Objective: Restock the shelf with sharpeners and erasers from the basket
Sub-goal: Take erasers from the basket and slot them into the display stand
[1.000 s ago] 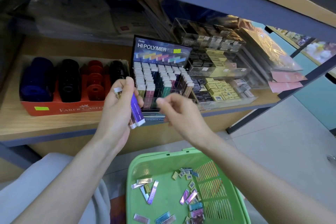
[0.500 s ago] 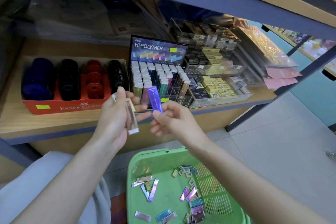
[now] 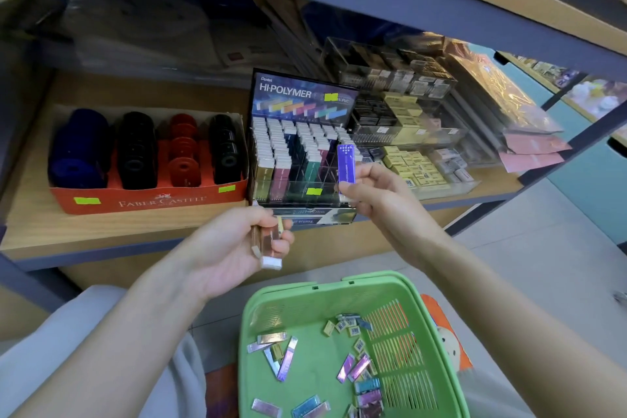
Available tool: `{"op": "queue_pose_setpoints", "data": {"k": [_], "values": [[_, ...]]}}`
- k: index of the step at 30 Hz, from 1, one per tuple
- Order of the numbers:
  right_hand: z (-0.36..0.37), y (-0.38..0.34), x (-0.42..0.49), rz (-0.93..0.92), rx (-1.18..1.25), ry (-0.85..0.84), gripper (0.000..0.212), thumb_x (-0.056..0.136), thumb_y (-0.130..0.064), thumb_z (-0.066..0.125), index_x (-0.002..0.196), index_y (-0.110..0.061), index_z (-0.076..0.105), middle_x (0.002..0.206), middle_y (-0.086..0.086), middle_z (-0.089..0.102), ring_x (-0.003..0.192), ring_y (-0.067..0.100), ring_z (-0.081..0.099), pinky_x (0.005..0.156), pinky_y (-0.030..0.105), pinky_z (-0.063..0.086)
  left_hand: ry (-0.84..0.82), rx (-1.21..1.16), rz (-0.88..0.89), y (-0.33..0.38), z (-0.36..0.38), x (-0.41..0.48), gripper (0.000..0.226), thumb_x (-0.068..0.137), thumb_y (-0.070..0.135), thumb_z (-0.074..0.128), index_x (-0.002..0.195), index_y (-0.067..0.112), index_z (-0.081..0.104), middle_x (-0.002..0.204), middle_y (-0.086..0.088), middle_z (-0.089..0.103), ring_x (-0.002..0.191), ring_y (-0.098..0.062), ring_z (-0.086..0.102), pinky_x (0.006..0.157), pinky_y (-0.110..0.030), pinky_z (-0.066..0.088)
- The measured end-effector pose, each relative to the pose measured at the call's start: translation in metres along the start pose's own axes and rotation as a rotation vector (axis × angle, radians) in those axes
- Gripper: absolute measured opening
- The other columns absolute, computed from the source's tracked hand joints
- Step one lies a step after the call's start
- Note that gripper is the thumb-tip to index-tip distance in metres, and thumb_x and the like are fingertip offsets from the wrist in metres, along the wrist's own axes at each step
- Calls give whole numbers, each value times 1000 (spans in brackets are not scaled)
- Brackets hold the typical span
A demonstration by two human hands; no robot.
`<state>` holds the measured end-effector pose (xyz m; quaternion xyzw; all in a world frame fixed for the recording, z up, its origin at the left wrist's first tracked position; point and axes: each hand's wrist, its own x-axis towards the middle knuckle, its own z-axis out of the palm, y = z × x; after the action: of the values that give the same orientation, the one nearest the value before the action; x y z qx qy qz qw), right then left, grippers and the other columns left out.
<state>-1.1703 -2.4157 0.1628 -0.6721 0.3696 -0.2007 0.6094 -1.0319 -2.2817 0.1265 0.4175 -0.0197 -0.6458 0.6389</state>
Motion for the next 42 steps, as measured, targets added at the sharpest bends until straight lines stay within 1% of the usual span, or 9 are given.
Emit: {"op": "queue_pose_setpoints", "data": {"k": [4, 7, 12, 18, 22, 27, 32, 37, 42], "values": [[-5, -8, 12, -71, -14, 29, 34, 83, 3, 65, 105, -15, 46, 76, 4, 64, 76, 14, 65, 67, 24, 54, 40, -10, 28, 0, 5, -2, 12, 95, -3, 44, 97, -8, 55, 81, -21, 67, 62, -24, 67, 45, -24, 52], [-7, -15, 22, -118, -68, 102, 38, 81, 8, 66, 103, -16, 45, 74, 0, 65, 74, 15, 66, 69, 29, 59, 4, 149, 66, 0, 3, -4, 21, 95, 12, 49, 108, 6, 64, 96, -12, 73, 61, -13, 67, 38, -17, 44], [-12, -17, 54, -270, -339, 219, 9, 95, -9, 52, 93, -19, 52, 93, 14, 67, 86, 27, 67, 78, 39, 57, 26, 357, 136, 0, 2, -1, 25, 93, 24, 51, 111, 14, 67, 100, -5, 73, 58, -8, 58, 34, -14, 27], [-20, -14, 86, -412, -708, 303, 14, 93, -14, 57, 100, -10, 68, 80, -6, 58, 65, -2, 50, 58, 6, 35, 23, 322, 59, 6, 3, 3, 29, 94, 14, 44, 101, 8, 72, 93, -10, 72, 55, -13, 51, 32, -13, 24], [-19, -10, 100, -417, -787, 263, 10, 88, -11, 64, 98, -11, 68, 78, -3, 59, 64, 0, 51, 61, 12, 39, 30, 281, 69, 8, 2, 7, 30, 94, 8, 40, 106, 4, 68, 97, -13, 72, 52, -12, 51, 33, -16, 27], [-22, -7, 110, -475, -881, 233, 18, 85, 2, 65, 89, -13, 55, 71, -1, 58, 60, -25, 50, 56, 7, 38, 66, 330, 99, 6, 4, 15, 22, 97, 6, 43, 111, -6, 55, 98, -14, 72, 52, -11, 54, 36, -19, 30], [-22, -8, 118, -487, -949, 195, 16, 79, -4, 73, 84, -12, 61, 73, -4, 58, 63, 4, 57, 65, 22, 46, 63, 324, 113, 6, 5, 17, 11, 98, 7, 44, 108, 4, 48, 98, -13, 72, 55, -14, 57, 37, -21, 34], [-22, -17, 125, -469, -1045, 104, 8, 78, -4, 73, 84, -9, 68, 69, -6, 60, 62, 6, 55, 71, 26, 49, 37, 304, 125, 8, 4, 17, 13, 98, 7, 45, 110, 6, 50, 98, -13, 73, 59, -16, 64, 35, -19, 33], [-18, -18, 127, -446, -1180, 66, 9, 80, -10, 73, 89, -8, 74, 90, 5, 70, 79, 17, 62, 78, 28, 49, 17, 313, 149, 10, 4, 18, 12, 95, 8, 51, 105, 6, 57, 98, -10, 72, 69, -18, 69, 35, -17, 33]]}}
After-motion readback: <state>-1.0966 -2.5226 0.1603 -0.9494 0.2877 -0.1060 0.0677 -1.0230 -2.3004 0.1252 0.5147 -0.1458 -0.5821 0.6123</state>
